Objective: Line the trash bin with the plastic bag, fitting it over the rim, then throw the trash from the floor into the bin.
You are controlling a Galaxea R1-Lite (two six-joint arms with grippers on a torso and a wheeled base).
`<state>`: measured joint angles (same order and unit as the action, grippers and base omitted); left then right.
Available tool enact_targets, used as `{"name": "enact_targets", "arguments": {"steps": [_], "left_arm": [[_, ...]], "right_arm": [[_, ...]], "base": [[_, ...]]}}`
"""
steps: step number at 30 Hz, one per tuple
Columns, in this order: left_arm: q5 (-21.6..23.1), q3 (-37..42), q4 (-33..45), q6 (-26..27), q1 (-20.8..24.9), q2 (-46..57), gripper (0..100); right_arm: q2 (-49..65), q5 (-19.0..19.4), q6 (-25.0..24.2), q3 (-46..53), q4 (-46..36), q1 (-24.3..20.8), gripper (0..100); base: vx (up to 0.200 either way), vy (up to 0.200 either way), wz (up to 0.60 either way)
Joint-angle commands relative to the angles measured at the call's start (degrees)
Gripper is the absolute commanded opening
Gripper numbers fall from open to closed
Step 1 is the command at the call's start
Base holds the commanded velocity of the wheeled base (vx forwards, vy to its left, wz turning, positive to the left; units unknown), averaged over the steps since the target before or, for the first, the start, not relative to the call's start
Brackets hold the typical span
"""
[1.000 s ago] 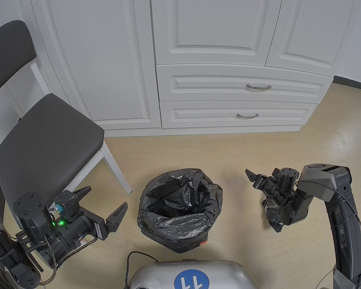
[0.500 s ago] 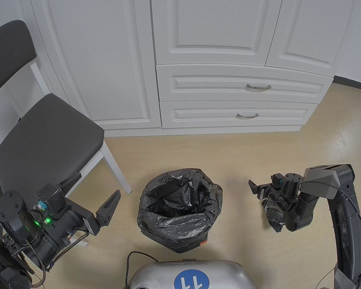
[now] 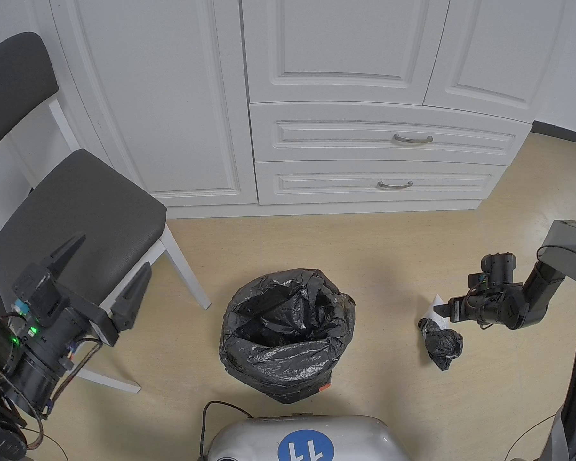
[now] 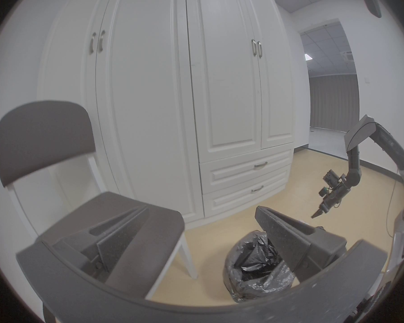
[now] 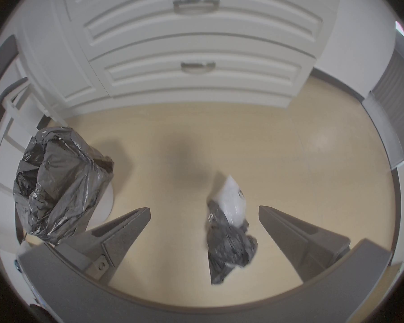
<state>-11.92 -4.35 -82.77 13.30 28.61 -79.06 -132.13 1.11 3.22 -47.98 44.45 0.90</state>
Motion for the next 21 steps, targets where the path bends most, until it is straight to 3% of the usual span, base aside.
{"name": "enact_targets", "arguments": {"steps": [1, 5, 7, 8, 9, 15, 21], "left_arm": [[0.0, -5.4, 10.4, 3.0, -1.9, 13.3, 100], [0.0, -7.6, 16.3, 2.9, -1.9, 15.9, 100], [0.0, -8.5, 18.1, 2.9, -1.9, 16.6, 100], [0.0, -9.4, 19.4, 2.7, -1.9, 16.7, 100], [0.1, -9.8, 19.8, 2.7, -1.9, 16.7, 100], [0.1, -10.4, 20.5, 2.6, -2.8, 16.0, 100], [0.0, -10.4, 20.8, 2.7, -3.7, 14.0, 100]], "right_arm": [[-6.3, 0.1, -3.0, -10.6, -5.9, 5.3, 100], [-14.0, 1.2, -4.9, -19.5, -9.3, 6.2, 100], [-16.1, 3.8, -6.8, -24.8, -14.2, 6.5, 100], [-17.2, 8.0, -9.7, -32.3, -23.4, 6.5, 100], [-18.2, 8.6, -10.5, -36.5, -26.3, 6.4, 100], [-30.5, 8.5, -11.9, -63.5, -42.2, 5.3, 100], [-33.0, 8.6, -11.7, -66.6, -49.7, 4.3, 100]], "base": [[0.0, 0.0, 0.0], [0.0, 0.0, 0.0], [0.0, 0.0, 0.0], [0.0, 0.0, 0.0], [0.0, 0.0, 0.0], [0.0, 0.0, 0.0], [0.0, 0.0, 0.0]]}}
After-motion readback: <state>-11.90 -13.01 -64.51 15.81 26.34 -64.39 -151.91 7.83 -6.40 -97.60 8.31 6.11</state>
